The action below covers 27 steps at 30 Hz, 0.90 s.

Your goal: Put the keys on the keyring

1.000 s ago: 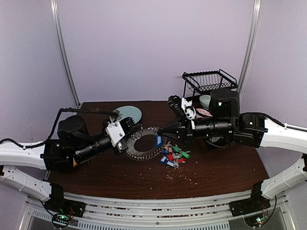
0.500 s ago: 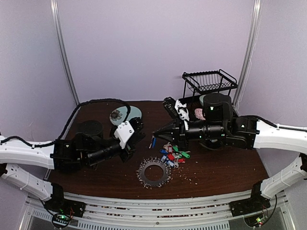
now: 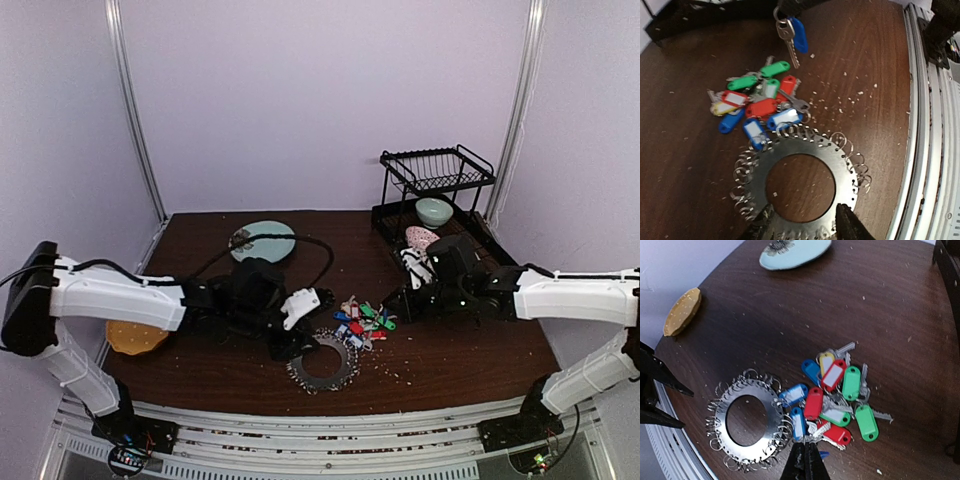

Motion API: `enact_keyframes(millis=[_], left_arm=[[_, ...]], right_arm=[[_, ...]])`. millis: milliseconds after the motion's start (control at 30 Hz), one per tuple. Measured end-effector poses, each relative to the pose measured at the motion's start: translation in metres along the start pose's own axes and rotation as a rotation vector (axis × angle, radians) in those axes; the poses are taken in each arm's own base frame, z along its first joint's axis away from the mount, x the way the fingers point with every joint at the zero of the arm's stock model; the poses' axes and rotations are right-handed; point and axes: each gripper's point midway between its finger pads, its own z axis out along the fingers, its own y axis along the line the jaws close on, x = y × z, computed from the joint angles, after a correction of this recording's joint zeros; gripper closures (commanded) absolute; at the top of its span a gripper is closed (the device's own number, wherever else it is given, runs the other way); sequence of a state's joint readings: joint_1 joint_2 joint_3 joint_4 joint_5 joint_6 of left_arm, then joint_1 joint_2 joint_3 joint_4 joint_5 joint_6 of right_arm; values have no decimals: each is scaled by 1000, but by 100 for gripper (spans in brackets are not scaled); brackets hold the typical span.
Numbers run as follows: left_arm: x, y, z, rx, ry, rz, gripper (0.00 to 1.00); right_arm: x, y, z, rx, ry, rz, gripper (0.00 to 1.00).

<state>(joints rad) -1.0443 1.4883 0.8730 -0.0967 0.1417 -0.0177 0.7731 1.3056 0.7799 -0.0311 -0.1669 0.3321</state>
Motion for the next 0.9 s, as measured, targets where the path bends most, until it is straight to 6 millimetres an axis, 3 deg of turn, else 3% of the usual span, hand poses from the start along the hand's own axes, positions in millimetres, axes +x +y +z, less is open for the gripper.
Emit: enact_keyframes(millis=[100, 167, 333, 433, 533, 633, 667, 733, 900], left_arm=[[1, -15, 40, 93, 100, -9, 58], [2, -27, 54, 125, 129, 4, 59], [18, -84, 66, 289, 244, 124, 59], [15, -98, 63, 379, 282, 232, 60], [-4, -92, 64, 392, 285, 291, 71], [-39, -76, 84, 325, 235, 276, 62], [-43, -70, 88, 297, 228, 263, 59], [-33, -61, 92, 246, 249, 225, 56], [24, -55, 94, 122, 389, 133, 53]], right_arm=[[20, -23, 1, 67, 50, 55, 100], [26, -38, -2, 111, 56, 83, 100], [23, -53, -21, 125, 14, 105, 100], [18, -48, -26, 98, -1, 81, 100], [20, -46, -26, 87, 9, 59, 100], [22, -48, -27, 93, 20, 49, 100], [23, -49, -28, 98, 23, 48, 100], [22, -50, -32, 109, 12, 49, 100], [15, -56, -45, 151, -31, 46, 100]])
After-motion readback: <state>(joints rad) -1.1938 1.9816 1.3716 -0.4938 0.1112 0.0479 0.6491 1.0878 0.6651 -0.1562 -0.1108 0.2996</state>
